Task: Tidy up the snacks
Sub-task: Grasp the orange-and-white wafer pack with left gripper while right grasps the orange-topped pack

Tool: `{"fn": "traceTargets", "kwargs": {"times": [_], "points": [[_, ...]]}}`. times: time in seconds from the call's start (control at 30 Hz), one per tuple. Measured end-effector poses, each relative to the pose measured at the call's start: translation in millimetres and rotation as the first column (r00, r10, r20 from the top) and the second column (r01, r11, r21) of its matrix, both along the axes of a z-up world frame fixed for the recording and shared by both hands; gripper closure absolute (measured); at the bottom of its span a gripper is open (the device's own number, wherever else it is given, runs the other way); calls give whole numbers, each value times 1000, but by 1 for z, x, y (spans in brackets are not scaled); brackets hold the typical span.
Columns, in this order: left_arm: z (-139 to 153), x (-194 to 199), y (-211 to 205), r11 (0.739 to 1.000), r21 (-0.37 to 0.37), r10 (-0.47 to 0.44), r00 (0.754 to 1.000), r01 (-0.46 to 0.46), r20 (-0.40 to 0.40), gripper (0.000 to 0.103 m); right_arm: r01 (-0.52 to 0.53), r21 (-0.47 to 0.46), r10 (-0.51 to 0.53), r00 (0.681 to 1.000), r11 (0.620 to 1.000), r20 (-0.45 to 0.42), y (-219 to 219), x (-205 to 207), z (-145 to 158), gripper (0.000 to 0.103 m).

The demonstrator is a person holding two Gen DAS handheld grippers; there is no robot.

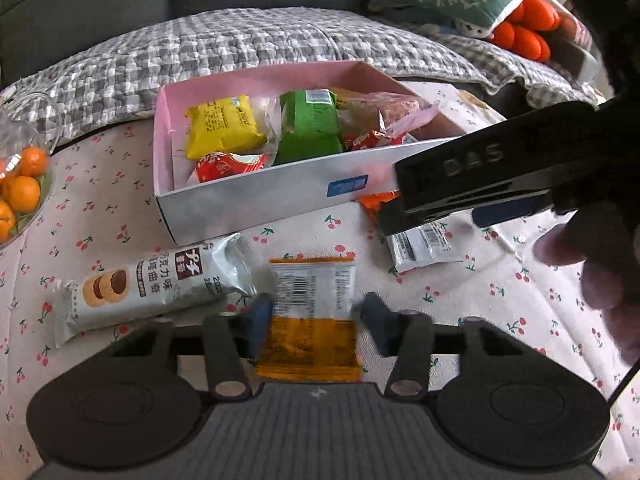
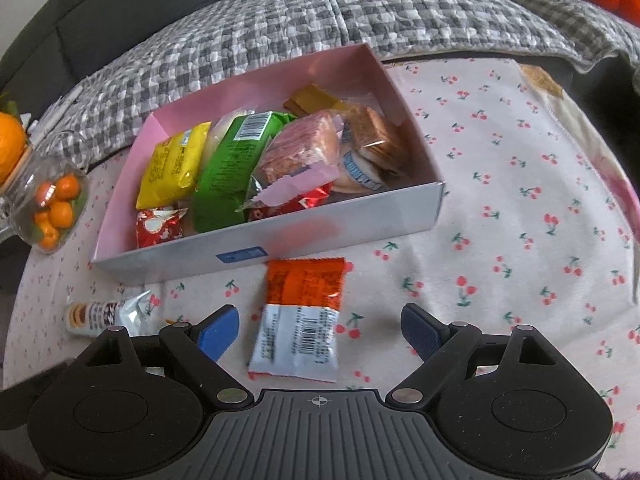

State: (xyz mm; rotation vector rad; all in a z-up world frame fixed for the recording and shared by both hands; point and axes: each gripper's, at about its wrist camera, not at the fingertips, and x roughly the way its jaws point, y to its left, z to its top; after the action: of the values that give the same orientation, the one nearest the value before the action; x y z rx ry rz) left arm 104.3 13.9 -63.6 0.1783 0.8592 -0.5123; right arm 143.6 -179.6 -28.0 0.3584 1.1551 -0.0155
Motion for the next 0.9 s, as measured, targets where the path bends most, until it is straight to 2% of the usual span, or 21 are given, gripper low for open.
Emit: {"fn": "traceTargets", "kwargs": {"times": [0.2,0.37,0.47,0.53,0.57,0.63,0.9], "points": [[2,-1,0,999,11,33,999,-33,-20,65,-15,-38,15,1000,999,6,14,5,-3,13],[5,-2,4,998,16,66,997,-65,-51,66,-70,-122,73,997,990,16,28,7,-5,15],[6,-3,7,997,15,81,995,-80,-62,66,-109,-189,113,993,976,15,37,8,-5,25],[8,-4,7,996,14,87,994,-87,-65,66,-139,-200,147,989,970,26,41,6,-4,42],[8,-4,7,996,13,89,994,-88,-65,66,-152,-196,160,987,969,26,42,6,-3,46],[9,-5,7,996,11,91,994,-90,-65,66,-170,-191,177,984,967,23,44,5,-1,62],[12,-6,5,995,0,95,993,-95,-65,66,-148,-97,148,989,984,-10,24,-4,3,65]]}}
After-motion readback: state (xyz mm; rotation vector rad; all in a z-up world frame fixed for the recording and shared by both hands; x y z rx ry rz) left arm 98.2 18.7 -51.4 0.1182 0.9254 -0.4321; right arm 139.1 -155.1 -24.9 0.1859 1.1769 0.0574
